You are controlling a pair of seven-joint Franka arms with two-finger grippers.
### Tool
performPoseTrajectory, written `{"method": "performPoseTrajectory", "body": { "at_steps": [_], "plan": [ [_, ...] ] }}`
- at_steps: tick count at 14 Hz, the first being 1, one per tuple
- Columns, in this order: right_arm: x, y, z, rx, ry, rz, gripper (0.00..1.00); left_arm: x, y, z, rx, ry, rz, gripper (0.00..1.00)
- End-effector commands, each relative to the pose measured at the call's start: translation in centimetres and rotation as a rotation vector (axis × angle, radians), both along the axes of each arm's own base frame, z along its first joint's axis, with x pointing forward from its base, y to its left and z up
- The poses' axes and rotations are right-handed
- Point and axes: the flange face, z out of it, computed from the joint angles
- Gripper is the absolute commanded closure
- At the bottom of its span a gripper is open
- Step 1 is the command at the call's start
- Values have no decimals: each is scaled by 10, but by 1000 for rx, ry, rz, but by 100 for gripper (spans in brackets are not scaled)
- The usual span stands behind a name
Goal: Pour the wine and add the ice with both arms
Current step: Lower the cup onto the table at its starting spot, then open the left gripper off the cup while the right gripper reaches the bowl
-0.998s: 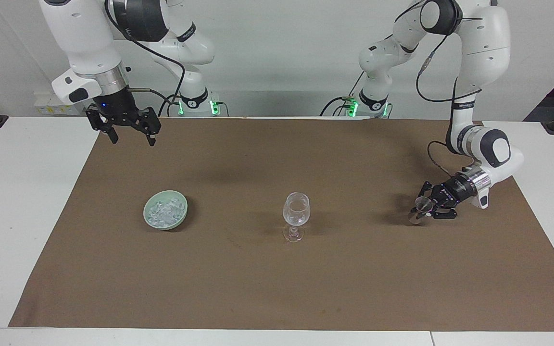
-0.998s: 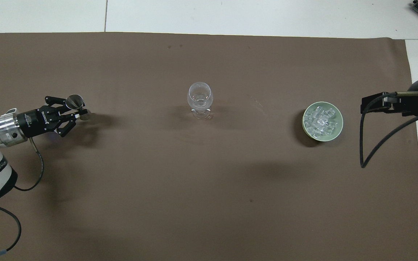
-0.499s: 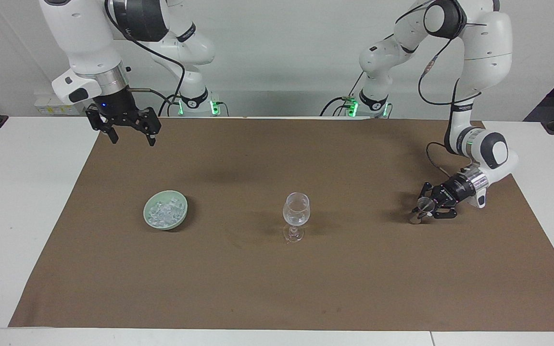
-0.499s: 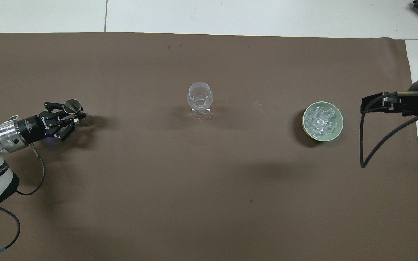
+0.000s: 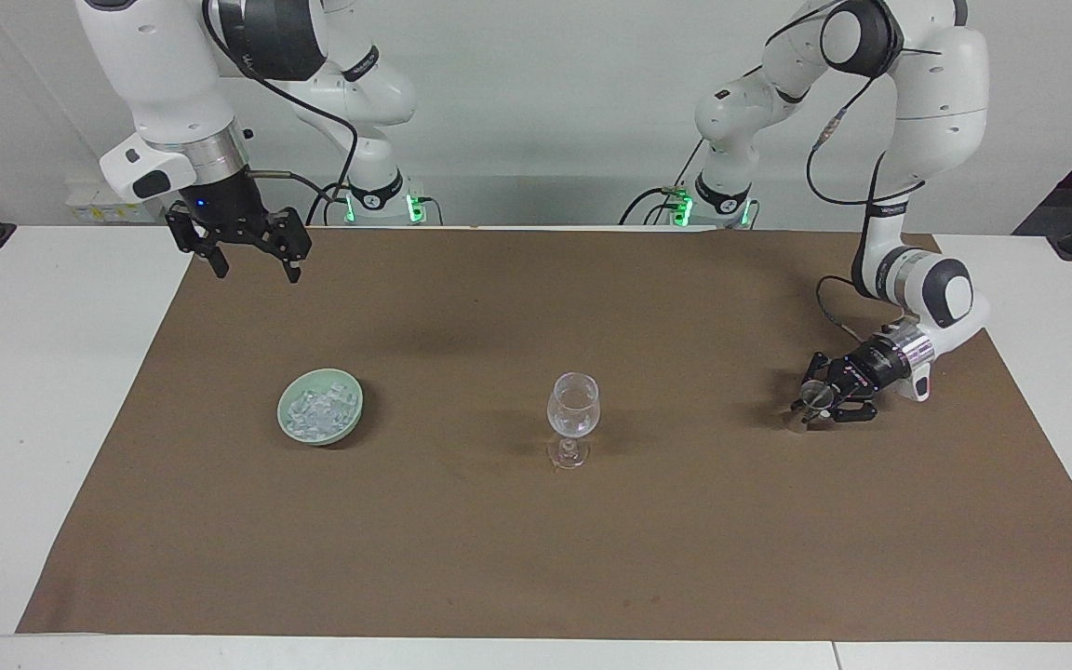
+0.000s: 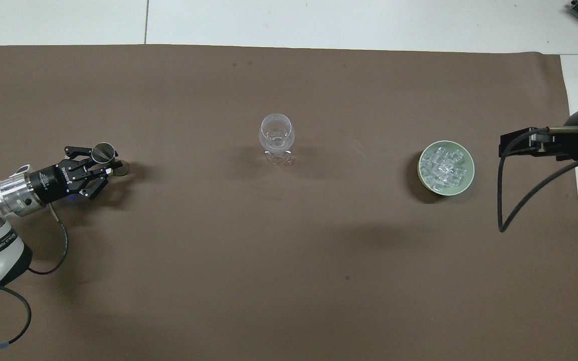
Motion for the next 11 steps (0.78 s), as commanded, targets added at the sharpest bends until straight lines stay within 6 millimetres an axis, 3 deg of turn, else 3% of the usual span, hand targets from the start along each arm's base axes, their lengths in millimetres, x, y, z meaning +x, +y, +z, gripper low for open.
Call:
{"method": "performPoseTrajectory", "body": {
  "at_steps": [1, 2, 4, 5, 9, 11],
  "plan": [
    [1, -11, 0, 10, -11, 39, 0, -5, 5, -4, -25, -38, 7, 32],
    [2, -13, -1, 11, -15, 39, 0, -6, 5, -4, -26, -37, 7, 14],
    [7, -14, -2, 11, -64, 24, 0, -6, 6, -4, -26, -39, 0, 9],
    [7, -14, -7, 13, -61, 7, 0, -6, 7, -3, -22, -40, -6, 0],
    [15, -6, -63, 15, -64, 5, 0, -5, 9, -1, 7, -53, -35, 0],
    [20, -6, -97, 16, -82, 3, 0, -3, 26, 4, 65, -81, -75, 0]
  ]
}}
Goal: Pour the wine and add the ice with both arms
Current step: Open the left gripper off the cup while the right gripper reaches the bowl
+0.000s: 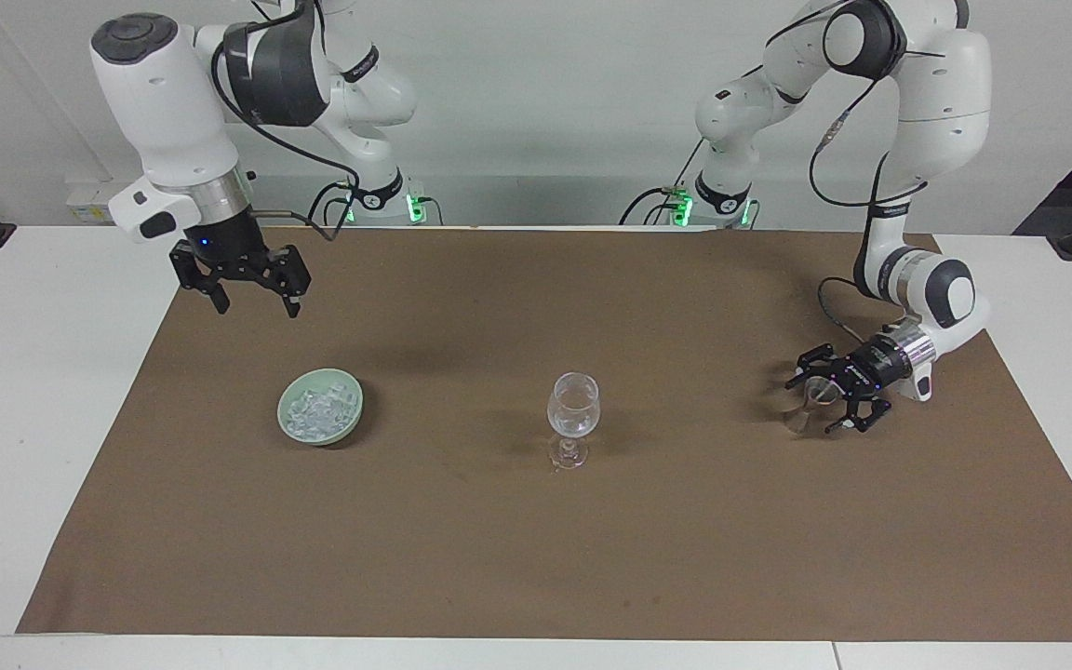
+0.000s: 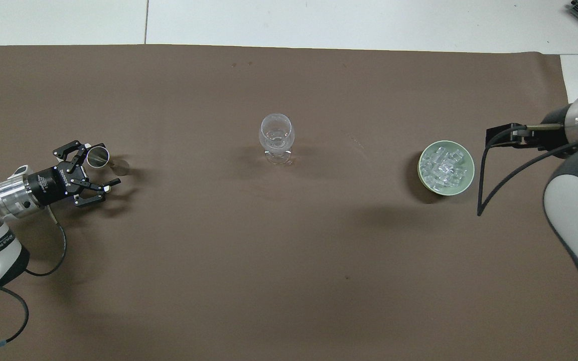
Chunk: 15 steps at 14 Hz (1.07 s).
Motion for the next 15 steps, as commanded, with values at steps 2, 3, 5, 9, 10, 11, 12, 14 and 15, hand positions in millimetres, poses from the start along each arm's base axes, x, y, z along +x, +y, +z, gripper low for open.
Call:
{"method": "performPoseTrajectory", "body": {
  "at_steps": [2, 3, 5, 9, 10, 11, 12, 14, 15],
  "plan": [
    [8, 12, -63, 16, -32, -5, 0, 9, 31, 20, 98, -63, -85, 0],
    [9, 15, -78, 19, -45, -12, 0, 14, 37, 28, 136, -79, -114, 0],
    [4, 16, -97, 22, -59, -37, 0, 20, 63, 44, 250, -122, -189, 0],
    [9, 18, -140, 22, -73, -31, 0, 48, 88, 105, 519, -243, -370, 0],
    [5, 17, -147, 21, -59, -33, 0, 53, 85, 127, 589, -271, -414, 0],
    [3, 17, -154, 20, -53, -32, 1, 60, 79, 142, 655, -289, -466, 0],
    [0, 17, -160, 22, -65, -31, 1, 67, 76, 160, 722, -311, -518, 0],
    [-3, 17, -170, 22, -68, -31, 5, 75, 76, 183, 847, -345, -620, 0],
    [-3, 14, -170, 22, -69, -34, 6, 79, 69, 198, 909, -392, -686, 0]
  ]
}}
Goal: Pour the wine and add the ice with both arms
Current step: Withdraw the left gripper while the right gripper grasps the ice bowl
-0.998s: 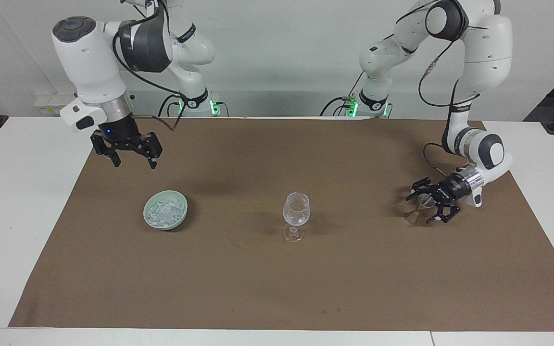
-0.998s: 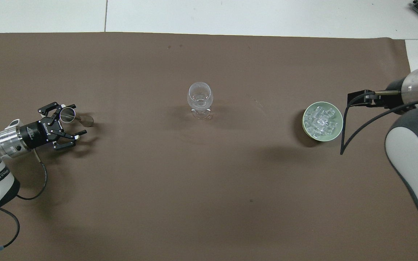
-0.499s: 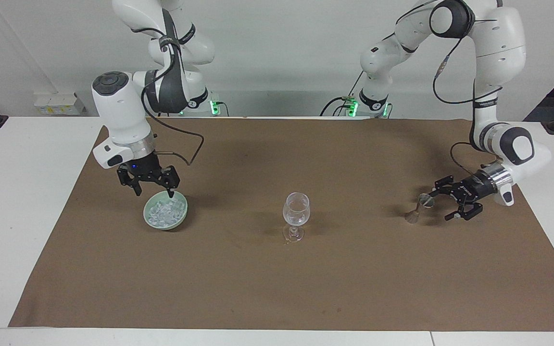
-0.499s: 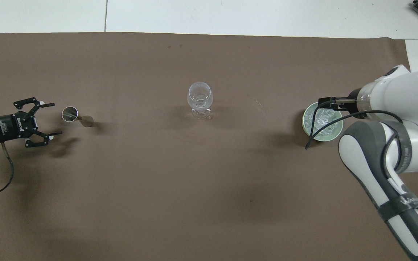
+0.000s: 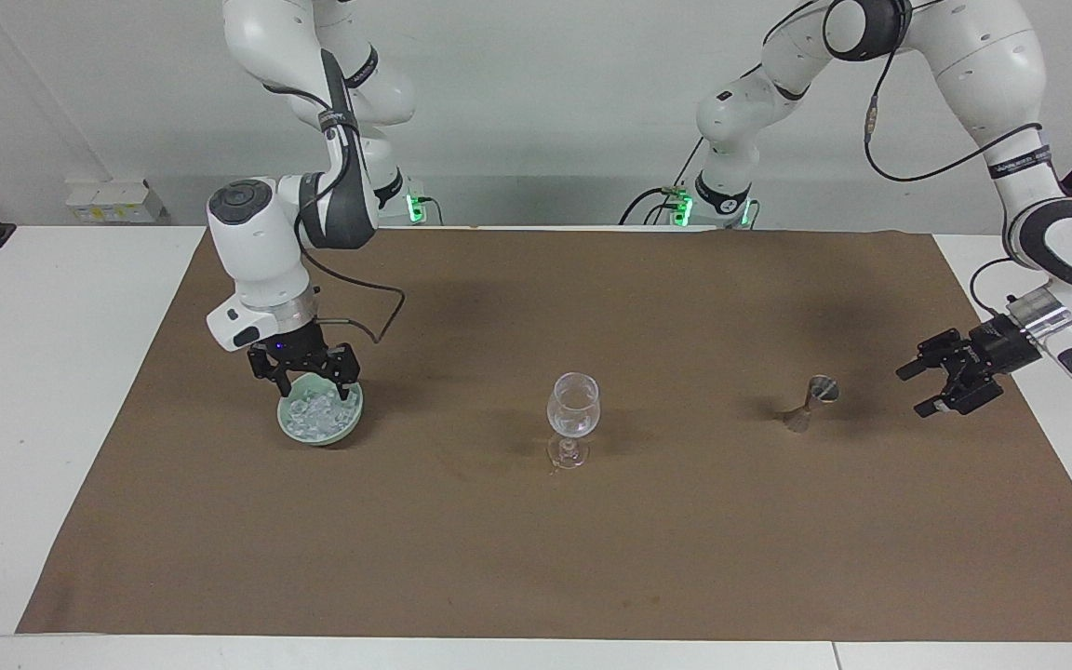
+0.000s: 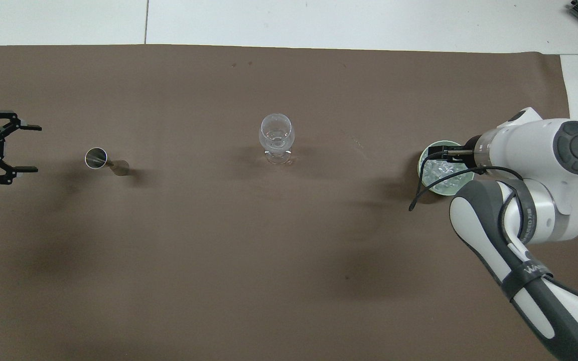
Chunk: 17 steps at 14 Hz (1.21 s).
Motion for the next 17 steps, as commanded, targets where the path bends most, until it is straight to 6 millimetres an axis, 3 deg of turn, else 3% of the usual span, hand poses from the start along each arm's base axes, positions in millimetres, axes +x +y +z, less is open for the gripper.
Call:
{"method": "performPoseTrajectory", "body": {
  "at_steps": [1, 2, 7, 10, 12, 17],
  "plan": [
    [-7, -4, -6, 1, -7, -19, 8, 9, -12, 30, 174, -77, -190, 0],
    [-8, -4, -12, 0, -1, -20, 17, 9, -13, 38, 230, -104, -263, 0],
    [-4, -10, -32, -6, -19, -19, 17, 8, -42, 73, 408, -266, -612, 0],
    [-9, -12, -41, -6, -13, -22, 23, -5, -83, 92, 456, -308, -780, 0],
    [-12, -18, -44, -6, -22, -30, 23, -13, -126, 109, 495, -323, -865, 0],
    [-16, -19, -47, -6, -15, -33, 31, -33, -190, 149, 541, -327, -1002, 0]
  ]
}}
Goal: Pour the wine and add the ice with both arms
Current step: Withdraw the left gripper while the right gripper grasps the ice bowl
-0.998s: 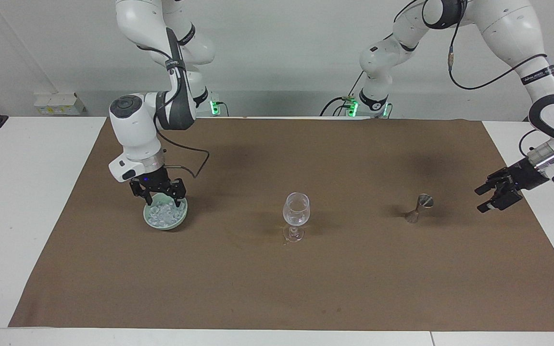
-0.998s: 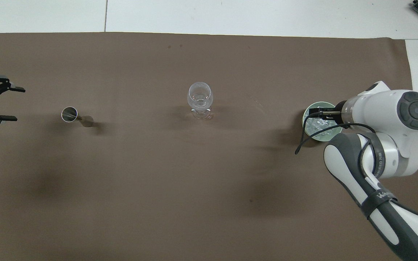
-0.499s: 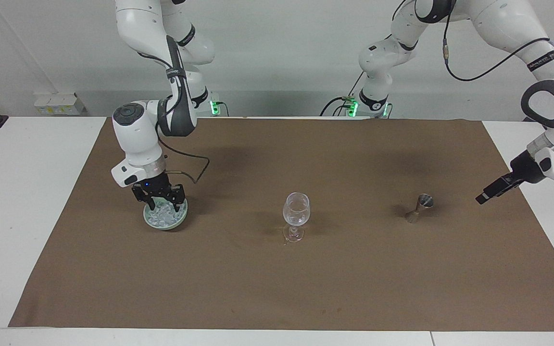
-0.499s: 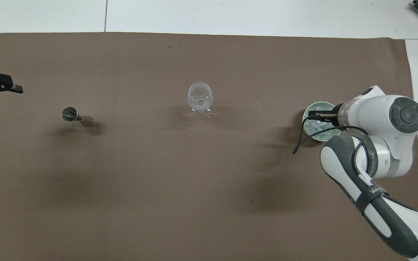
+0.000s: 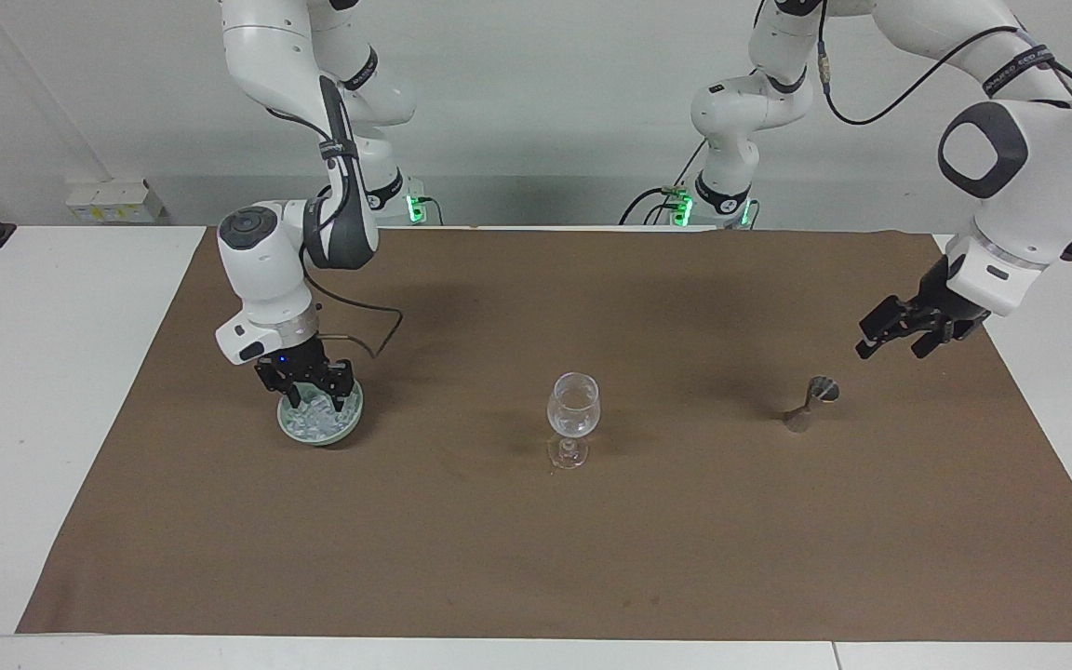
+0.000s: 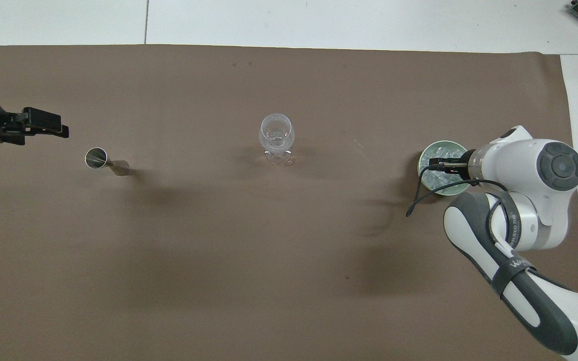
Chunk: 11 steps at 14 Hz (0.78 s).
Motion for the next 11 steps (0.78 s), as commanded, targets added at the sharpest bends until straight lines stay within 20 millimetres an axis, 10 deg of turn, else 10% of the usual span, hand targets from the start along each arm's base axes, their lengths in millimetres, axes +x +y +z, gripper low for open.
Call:
{"method": "performPoseTrajectory", "body": {
  "at_steps": [1, 6, 11],
  "plan": [
    [-5, -1, 1, -7, -20, -7, 31, -23, -21, 20, 65, 10, -65, 0],
    [-2, -3, 2, -6, -26, -16, 63, -55, -23, 75, 152, 27, -95, 0],
    [1, -2, 10, -2, -63, -26, 92, -63, -22, 87, 139, 19, -97, 0]
  ]
}}
